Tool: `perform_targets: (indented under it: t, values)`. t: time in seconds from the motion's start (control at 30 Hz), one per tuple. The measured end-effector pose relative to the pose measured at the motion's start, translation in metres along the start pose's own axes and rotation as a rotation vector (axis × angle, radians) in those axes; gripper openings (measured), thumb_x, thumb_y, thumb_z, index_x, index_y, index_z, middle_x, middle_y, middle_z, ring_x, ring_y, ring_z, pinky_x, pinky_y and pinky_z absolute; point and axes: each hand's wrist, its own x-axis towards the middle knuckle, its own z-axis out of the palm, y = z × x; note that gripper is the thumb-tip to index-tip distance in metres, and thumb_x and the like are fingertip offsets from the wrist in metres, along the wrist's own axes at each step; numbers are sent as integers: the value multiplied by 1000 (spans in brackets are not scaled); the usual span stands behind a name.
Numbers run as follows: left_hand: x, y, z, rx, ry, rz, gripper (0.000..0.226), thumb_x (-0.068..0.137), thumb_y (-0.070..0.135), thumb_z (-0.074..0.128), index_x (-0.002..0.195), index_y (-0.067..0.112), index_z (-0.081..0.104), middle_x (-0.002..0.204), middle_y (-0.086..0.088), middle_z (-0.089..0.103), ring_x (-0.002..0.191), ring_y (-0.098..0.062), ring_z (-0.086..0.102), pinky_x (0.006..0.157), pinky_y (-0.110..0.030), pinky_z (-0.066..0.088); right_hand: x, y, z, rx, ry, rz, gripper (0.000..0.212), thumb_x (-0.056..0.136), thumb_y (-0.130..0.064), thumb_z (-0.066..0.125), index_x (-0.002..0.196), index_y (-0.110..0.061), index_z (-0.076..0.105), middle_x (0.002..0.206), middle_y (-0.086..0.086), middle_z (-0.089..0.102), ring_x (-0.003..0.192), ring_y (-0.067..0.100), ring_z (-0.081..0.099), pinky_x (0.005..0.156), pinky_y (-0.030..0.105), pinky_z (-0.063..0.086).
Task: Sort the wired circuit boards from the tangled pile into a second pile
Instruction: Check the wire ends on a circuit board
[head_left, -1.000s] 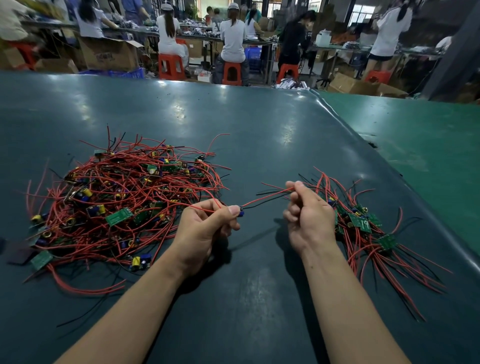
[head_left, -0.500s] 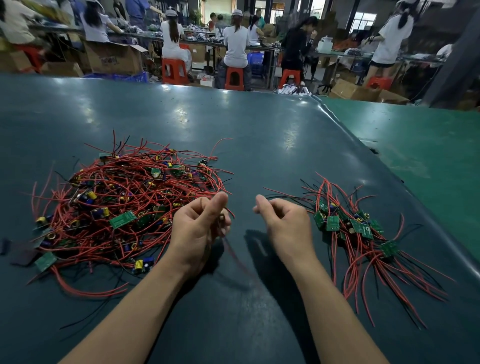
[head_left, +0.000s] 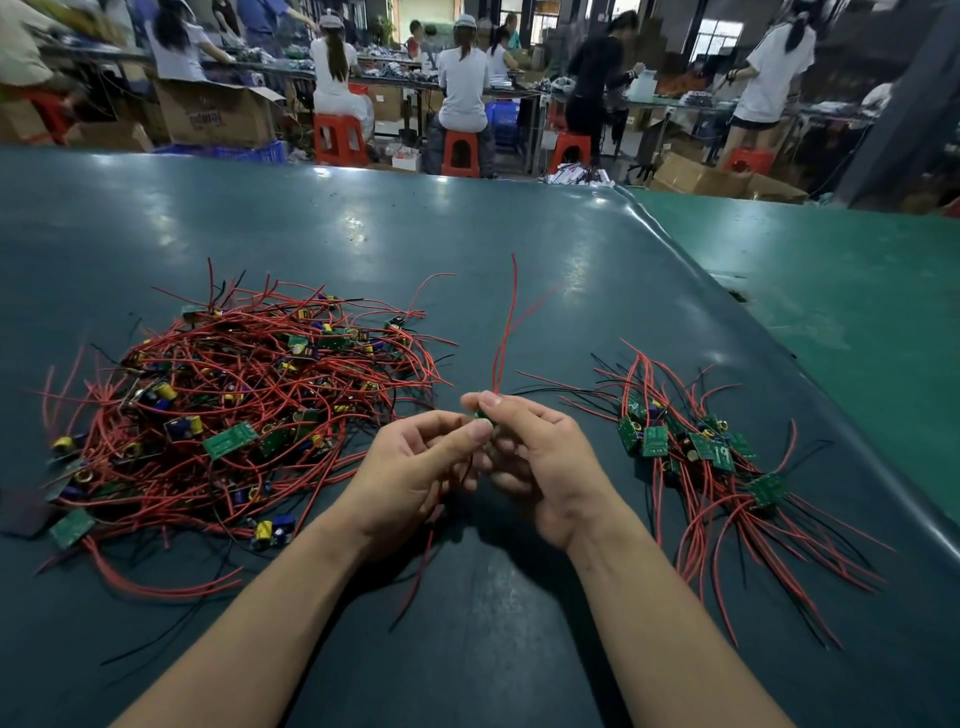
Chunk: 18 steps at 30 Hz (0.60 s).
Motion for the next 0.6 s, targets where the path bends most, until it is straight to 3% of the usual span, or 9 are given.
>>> perform_targets:
  t: [0.1,0.27,0.47,0.6]
  values:
    - [0,-1,-1,90,-8,-9,23,74,26,70,81,5,62,60,-6,62,48,-12,52,43,-16,41,3,1,-2,-10,38,-11,24,91,-26,64,76,-17,79,47,-7,38,39,6,36,36,15,26]
    - [-1,0,-1,104,-31,13,31,70,27,70,72,2,52,55,-11,47,42,-13,49,41,-18,38,9,0,-7,134,143,-65,24,86,-23,69,66,-12,75,47,-6,31,36,5,21,33,15,19]
    - [-1,0,-1,115,-85,16,33,75,17,78,71,1,50,55,-9,41,42,-14,44,45,-20,36,13,-4,-15,220,298,-161,21,90,-14,67,71,-5,69,44,-5,34,32,4,21,33,15,17]
    - [-4,1,-1,157,-113,24,27,74,20,71,60,8,51,51,-9,42,37,-15,39,41,-19,32,18,-8,-23,312,430,-194,20,91,-10,65,72,-4,65,45,-4,45,30,2,23,31,15,18]
